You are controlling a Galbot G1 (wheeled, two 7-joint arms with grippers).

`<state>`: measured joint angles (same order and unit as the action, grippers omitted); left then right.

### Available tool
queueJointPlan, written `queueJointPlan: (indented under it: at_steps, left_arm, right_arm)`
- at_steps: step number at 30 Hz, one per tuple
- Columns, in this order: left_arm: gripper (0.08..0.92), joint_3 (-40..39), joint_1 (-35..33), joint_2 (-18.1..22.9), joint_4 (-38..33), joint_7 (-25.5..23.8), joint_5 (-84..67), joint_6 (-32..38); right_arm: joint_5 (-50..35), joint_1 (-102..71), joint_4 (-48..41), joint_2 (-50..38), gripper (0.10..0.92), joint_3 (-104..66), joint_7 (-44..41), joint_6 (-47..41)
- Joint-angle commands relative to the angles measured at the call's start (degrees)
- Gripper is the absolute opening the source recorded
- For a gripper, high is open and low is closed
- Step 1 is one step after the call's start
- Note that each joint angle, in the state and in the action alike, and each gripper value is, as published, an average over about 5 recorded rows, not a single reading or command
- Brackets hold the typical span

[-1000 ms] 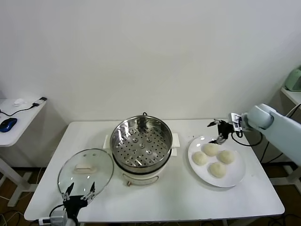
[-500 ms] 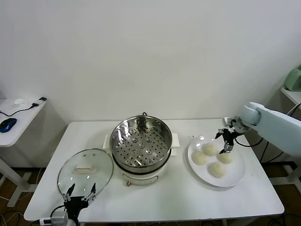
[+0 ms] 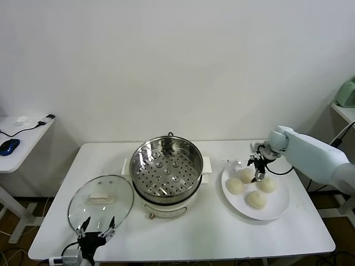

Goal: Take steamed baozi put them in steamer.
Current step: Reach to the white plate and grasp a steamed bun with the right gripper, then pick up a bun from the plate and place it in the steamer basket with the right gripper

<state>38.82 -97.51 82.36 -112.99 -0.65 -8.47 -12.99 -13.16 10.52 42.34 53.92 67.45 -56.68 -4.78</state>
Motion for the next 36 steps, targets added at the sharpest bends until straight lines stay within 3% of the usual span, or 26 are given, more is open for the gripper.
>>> queueJointPlan:
  at_steps: [1, 9, 19, 23, 30, 36]
  left_arm:
    - [0.823, -0.12, -0.15, 0.11, 0.03, -0.03, 0.15, -0.16]
    - [0.823, -0.46, -0.48, 0.3, -0.16, 0.05, 0.33, -0.52]
    - [0.823, -1.24, -0.86, 0.51, -0.41, 0.31, 1.16, -0.4]
    - [0.823, -2.18, -1.1, 0.4, -0.6, 0.32, 1.78, -0.33]
    - [0.823, -2.98, -0.98, 0.31, -0.8, 0.31, 2.1, -0.43]
    - [0.823, -3.06, -1.3, 0.33, -1.16, 0.33, 2.16, -0.36]
  right_arm:
    - [0.82, -1.53, -3.97, 2.93, 0.791, -1.48, -0.22, -0.09]
    - [0.82, -0.06, -2.42, 2.32, 0.658, -0.93, -1.63, -0.07]
    - [-5.58, 24.98, 5.22, 0.96, 0.636, 12.65, -6.12, 6.68]
    - [-7.86, 37.16, 9.97, 5.47, 0.636, 17.43, -7.46, 14.52]
    - [-13.51, 44.07, 26.96, 16.41, 0.636, 19.11, -6.66, 22.87]
    - [-3.97, 38.86, 27.94, 25.0, 0.636, 19.37, -6.2, 37.03]
